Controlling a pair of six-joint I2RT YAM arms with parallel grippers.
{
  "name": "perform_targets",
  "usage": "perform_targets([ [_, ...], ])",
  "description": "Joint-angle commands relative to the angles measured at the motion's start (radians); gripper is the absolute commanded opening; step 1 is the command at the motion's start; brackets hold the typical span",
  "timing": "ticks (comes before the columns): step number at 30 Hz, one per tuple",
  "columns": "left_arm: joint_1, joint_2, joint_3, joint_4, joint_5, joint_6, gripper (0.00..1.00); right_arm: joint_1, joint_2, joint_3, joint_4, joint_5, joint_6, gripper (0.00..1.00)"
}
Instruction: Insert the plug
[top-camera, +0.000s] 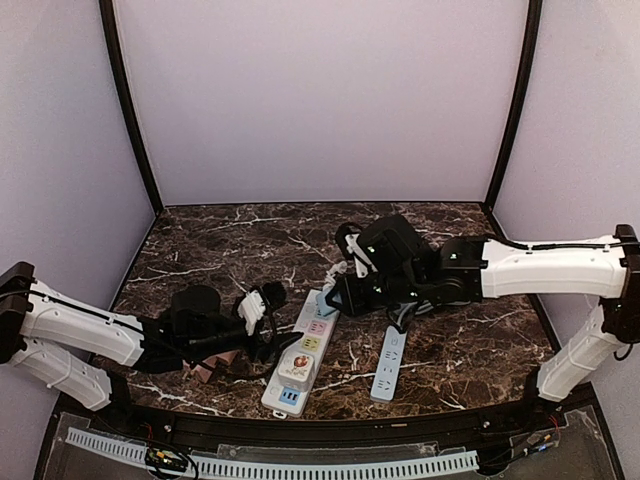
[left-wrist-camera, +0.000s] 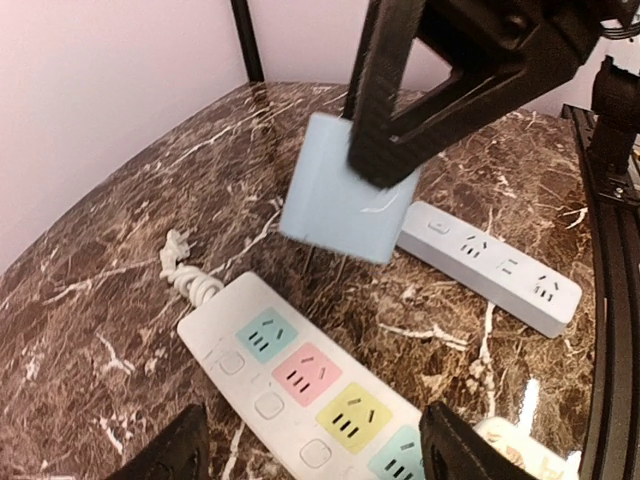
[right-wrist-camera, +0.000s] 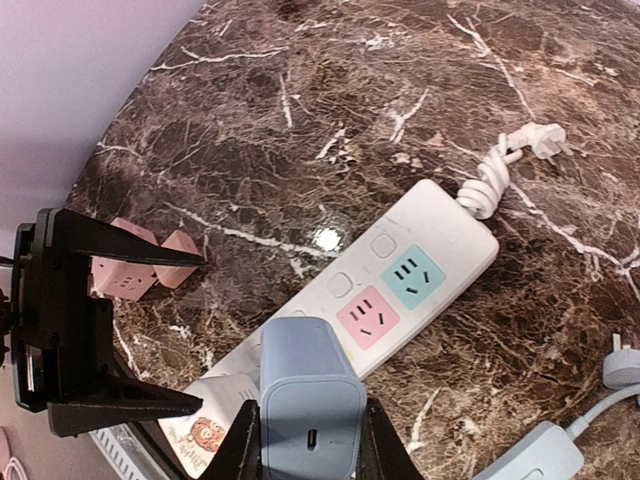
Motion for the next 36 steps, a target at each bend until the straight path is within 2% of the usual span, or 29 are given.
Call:
perform_targets([
  [1,-0.004,0.01,0.002,-0.135,-0.129,-0.158,0.68,-0.002,-0.029,-0.031,-0.035,0.119,0.049,0.0],
  [7,-0.004,0.031,0.087,-0.26,-0.232,-0.302,0.58,0.0,-0.008,0.002,-0.096,0.189,0.12,0.0],
  [15,0.032,0.142,0.169,-0.24,-0.291,-0.36,0.57,0.0,0.073,0.068,-0.123,0.208,0.125,0.0],
  [20,0.074,0.191,0.209,-0.22,-0.236,-0.342,0.6,-0.026,0.079,0.088,-0.236,0.24,0.136,0.0],
  [27,0.088,0.236,0.289,-0.207,-0.215,-0.278,0.65,-0.073,0.025,0.054,-0.366,0.131,0.238,0.0],
  [36,0.144,0.308,0.354,-0.172,-0.134,-0.271,0.71,-0.083,0.113,0.188,-0.524,0.036,0.271,0.0],
])
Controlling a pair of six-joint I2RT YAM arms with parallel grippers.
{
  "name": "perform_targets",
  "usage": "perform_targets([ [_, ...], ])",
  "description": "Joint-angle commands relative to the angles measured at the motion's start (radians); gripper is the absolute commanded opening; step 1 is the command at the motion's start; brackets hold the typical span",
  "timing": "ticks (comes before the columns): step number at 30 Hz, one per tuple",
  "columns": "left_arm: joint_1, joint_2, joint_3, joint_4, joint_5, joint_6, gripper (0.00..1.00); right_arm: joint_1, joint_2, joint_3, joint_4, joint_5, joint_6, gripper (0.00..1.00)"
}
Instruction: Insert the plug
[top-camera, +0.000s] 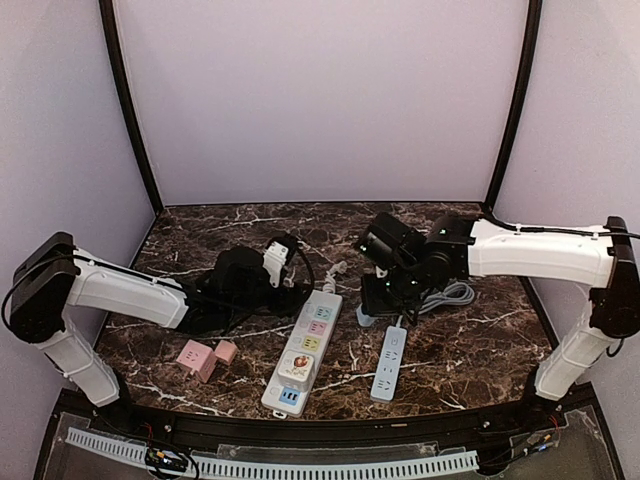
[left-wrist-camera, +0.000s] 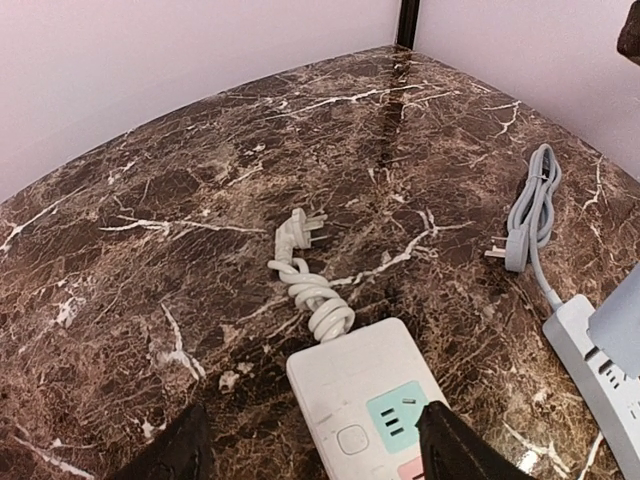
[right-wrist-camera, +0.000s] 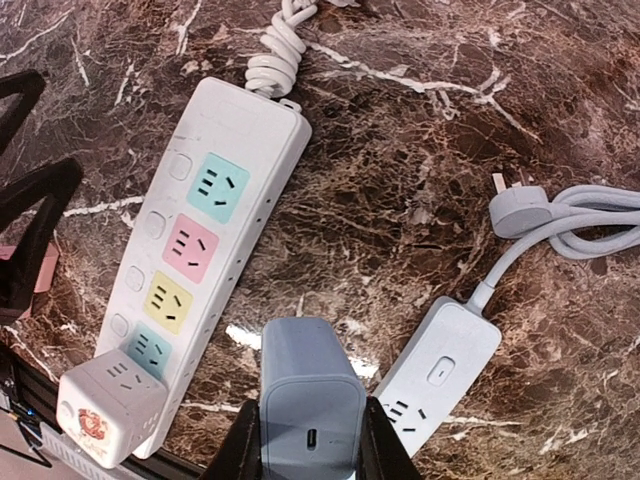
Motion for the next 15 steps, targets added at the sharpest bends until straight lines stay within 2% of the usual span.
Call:
perform_targets([
  [1,0.016,0.025,0.019,0.019,0.066,0.008,0.71,-0.004,0.056,0.089,-0.106,-0.045,0.037,0.0],
  [7,0.016,0.027,-0.027,0.066,0.106,-0.017,0.71,-0.005,0.05,0.064,-0.054,-0.056,0.067,0.0],
  [15,0.047,0.015,-0.043,0.024,0.038,-0.048,0.68,-0.005,0.146,0.144,0.111,-0.021,0.032,0.0],
])
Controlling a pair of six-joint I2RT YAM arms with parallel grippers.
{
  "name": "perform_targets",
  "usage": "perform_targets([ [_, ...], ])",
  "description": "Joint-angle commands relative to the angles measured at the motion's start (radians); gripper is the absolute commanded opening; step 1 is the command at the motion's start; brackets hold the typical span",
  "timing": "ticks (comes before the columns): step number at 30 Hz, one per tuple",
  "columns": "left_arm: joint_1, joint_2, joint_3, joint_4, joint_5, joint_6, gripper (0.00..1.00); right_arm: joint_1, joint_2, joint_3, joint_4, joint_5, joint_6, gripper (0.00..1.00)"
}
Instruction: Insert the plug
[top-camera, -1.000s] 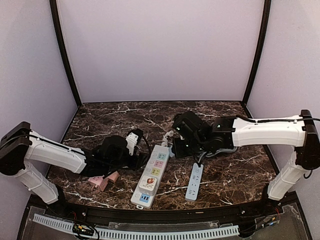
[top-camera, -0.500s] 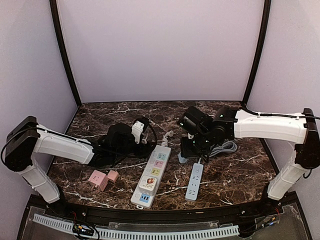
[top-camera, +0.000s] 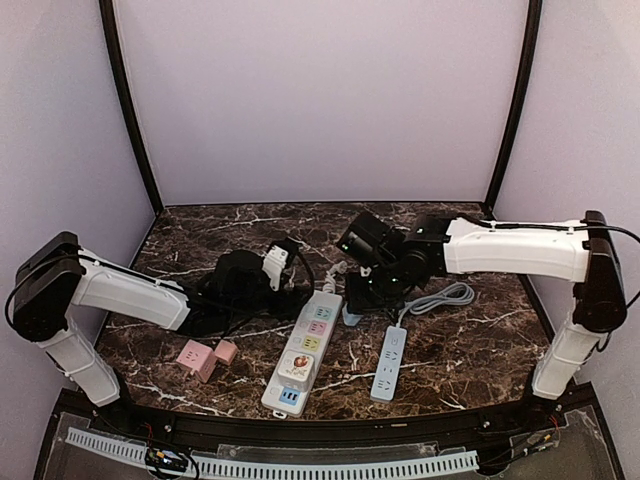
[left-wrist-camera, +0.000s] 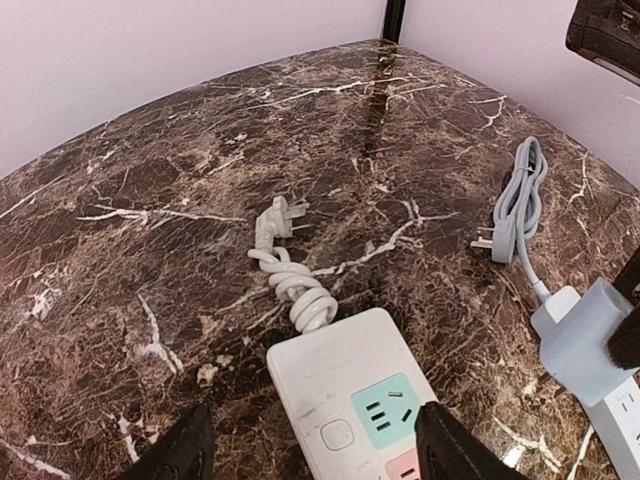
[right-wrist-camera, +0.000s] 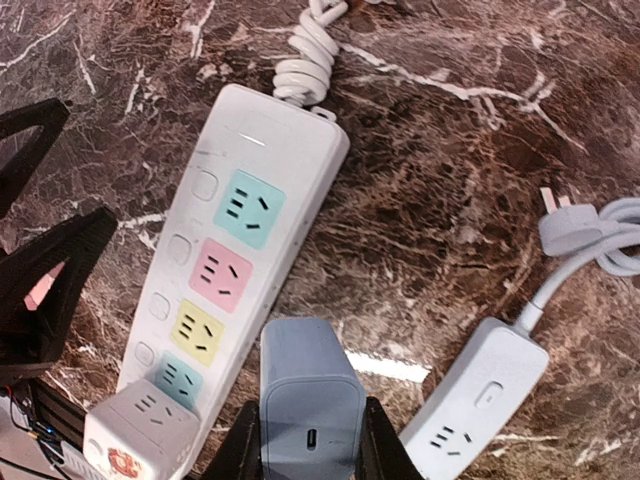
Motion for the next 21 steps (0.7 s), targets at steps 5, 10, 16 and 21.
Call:
perform_targets([
  [5,0.091,-0.027,-0.047,-0.029,-0.013,-0.068,0.65,-0.004,0.116,0.103,0.174,0.044,0.022,0.0],
  [10,0.111,-0.022,-0.036,-0.092,-0.038,-0.082,0.64,-0.005,0.18,0.115,0.231,0.027,0.037,0.0],
  [16,0.119,0.004,-0.031,-0.143,-0.073,-0.208,0.55,-0.004,0.191,0.096,0.252,0.052,0.043,0.0],
  [21,0.117,0.016,-0.179,0.003,-0.109,-0.386,0.5,-0.005,0.165,0.052,0.289,0.049,0.04,0.0],
])
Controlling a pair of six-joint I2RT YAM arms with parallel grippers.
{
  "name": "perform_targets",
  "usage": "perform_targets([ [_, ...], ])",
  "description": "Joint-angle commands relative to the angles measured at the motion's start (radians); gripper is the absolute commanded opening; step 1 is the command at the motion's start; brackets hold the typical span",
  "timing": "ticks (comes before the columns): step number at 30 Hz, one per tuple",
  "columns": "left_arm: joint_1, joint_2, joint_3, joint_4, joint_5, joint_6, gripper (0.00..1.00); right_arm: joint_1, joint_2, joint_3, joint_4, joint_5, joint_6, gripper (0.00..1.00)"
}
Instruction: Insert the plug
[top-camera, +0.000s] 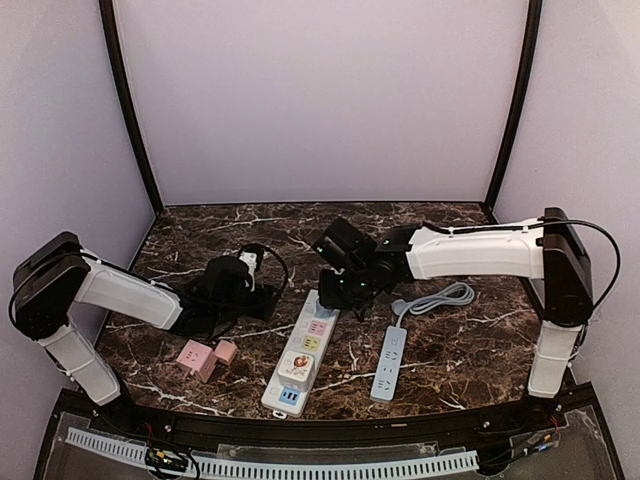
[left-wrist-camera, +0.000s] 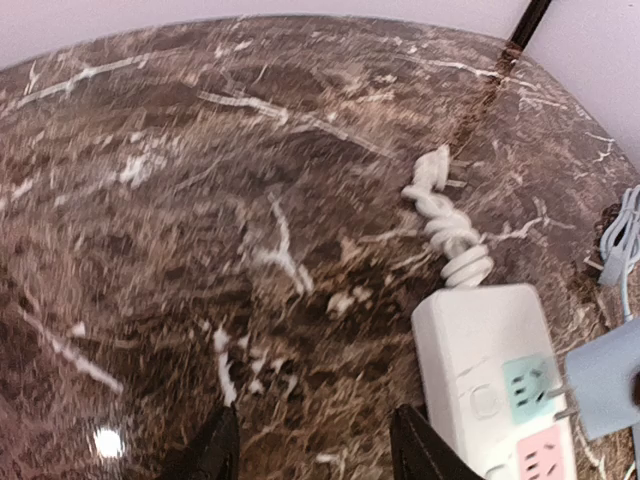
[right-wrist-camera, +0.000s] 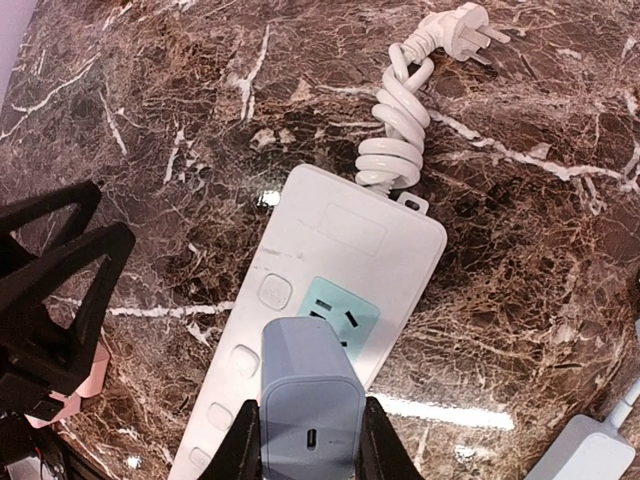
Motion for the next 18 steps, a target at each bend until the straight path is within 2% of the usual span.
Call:
perform_targets([
  [1,-0.003,0.017,-0.123,0.058,-0.045,-0.189,0.49,-0.005,-0.029,-0.03,0.051,0.02,0.007,0.0],
  [4,-0.036,0.009,-0.149,0.044,-0.074,-0.212,0.46,-0.006,-0.043,-0.039,0.052,0.03,0.001,0.0],
  [9,-0.157,-0.009,-0.187,0.01,-0.158,-0.249,0.43,-0.015,-0.109,-0.086,0.052,0.062,0.002,0.0],
  [12,-0.187,-0.017,-0.187,-0.04,-0.157,-0.258,0.39,-0.015,-0.161,-0.119,0.049,0.076,0.005,0.0],
  [14,-0.207,-0.021,-0.192,-0.06,-0.146,-0.269,0.31,-0.016,-0.191,-0.142,0.045,0.083,0.009,0.0],
  [18,-0.247,-0.034,-0.201,-0.108,-0.092,-0.292,0.29,-0.016,-0.253,-0.183,0.02,0.096,0.015,0.0],
])
